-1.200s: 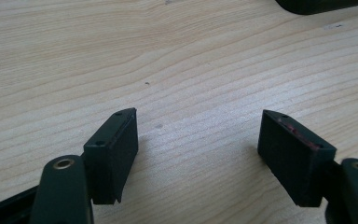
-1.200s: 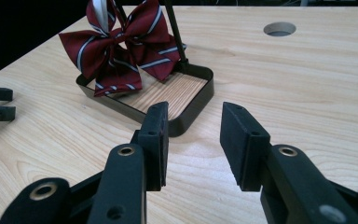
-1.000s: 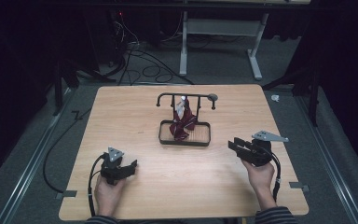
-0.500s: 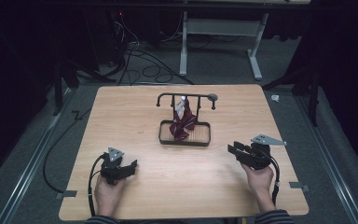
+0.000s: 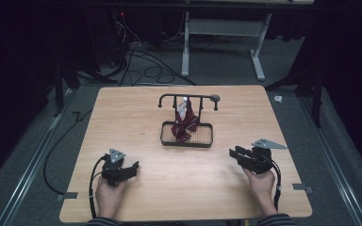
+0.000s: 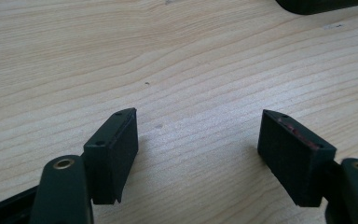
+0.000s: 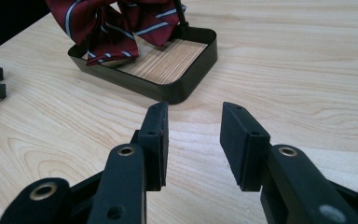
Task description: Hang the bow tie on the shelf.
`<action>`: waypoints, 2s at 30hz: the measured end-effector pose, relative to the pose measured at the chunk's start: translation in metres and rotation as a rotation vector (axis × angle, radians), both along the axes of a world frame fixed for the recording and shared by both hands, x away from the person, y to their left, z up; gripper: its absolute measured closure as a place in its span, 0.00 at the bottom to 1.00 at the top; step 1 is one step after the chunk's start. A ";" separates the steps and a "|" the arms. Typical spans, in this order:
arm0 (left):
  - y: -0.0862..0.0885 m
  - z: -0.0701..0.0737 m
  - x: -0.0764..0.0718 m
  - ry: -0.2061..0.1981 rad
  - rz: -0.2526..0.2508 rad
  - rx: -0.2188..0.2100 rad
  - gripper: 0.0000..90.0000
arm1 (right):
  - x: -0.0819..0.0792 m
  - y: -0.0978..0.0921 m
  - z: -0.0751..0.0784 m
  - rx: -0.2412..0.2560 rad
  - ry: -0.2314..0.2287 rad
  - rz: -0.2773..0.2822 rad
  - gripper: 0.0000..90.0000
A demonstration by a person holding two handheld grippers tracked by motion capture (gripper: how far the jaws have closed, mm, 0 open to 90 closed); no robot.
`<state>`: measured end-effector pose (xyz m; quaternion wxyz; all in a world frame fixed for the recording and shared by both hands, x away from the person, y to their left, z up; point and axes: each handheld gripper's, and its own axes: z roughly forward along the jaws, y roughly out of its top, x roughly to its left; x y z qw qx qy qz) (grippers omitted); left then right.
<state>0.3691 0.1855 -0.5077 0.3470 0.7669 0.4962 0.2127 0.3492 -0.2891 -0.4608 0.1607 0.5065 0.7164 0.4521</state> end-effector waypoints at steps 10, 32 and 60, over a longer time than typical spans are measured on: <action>0.000 0.000 0.000 0.000 0.000 0.000 0.32 | -0.001 0.003 -0.007 -0.010 0.011 0.003 0.71; 0.000 0.000 0.000 0.000 0.000 0.000 0.32 | -0.008 0.015 -0.028 -0.053 0.042 0.014 0.71; 0.000 0.000 0.000 0.000 0.000 0.000 0.32 | -0.012 0.030 -0.038 -0.178 0.060 0.042 0.68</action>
